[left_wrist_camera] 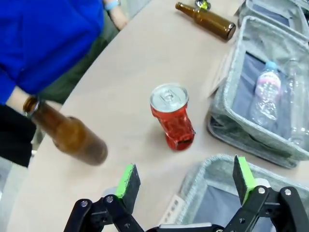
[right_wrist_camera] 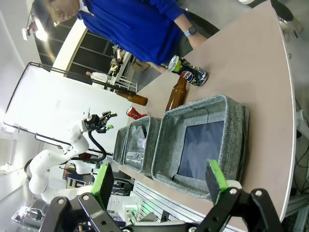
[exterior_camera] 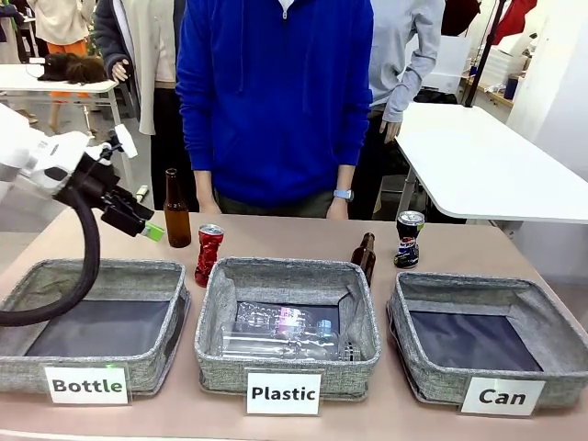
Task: Sort the can waste into the basket.
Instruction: Pick up the can waste from the table and place it in the right Fabric basket.
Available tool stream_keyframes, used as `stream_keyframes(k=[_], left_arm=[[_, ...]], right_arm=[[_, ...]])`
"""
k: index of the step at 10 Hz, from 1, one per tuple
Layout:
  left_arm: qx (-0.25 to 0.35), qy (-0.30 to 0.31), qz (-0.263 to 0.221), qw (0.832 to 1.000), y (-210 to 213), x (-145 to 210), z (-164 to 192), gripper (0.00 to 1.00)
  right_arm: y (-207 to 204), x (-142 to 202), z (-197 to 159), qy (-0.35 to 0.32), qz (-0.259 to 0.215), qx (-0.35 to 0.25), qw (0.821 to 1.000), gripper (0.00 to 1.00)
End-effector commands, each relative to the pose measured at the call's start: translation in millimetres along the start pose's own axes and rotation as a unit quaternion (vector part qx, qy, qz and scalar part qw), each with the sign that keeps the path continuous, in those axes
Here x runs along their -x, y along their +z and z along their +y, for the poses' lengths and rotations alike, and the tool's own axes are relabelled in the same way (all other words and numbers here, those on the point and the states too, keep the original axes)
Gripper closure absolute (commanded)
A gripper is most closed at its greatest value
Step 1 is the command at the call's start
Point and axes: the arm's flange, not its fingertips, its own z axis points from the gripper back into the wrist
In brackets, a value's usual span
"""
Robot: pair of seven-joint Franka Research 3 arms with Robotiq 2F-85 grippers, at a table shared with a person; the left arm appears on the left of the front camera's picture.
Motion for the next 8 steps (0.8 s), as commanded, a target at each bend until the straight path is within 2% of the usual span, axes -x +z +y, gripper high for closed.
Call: stream_keyframes(k=[1, 5, 8], left_arm=[[0.017, -0.047, -0.025, 0.998, -26.1, 3.4, 12.4, 0.0], [0.031, -0.054, 0.012, 0.998, -68.9, 9.0, 15.1, 0.0], [0.009, -0.069, 0.002, 0.998, -88.4, 9.2, 13.8, 0.0]], right_arm=[[1.1, -2.1, 0.0, 0.015, -0.007, -0.008, 1.0, 0.0], [1.1, -2.1, 0.0, 0.015, -0.007, -0.008, 1.0, 0.0], [1.1, -2.1, 0.0, 0.015, -0.007, -0.008, 1.0, 0.0]])
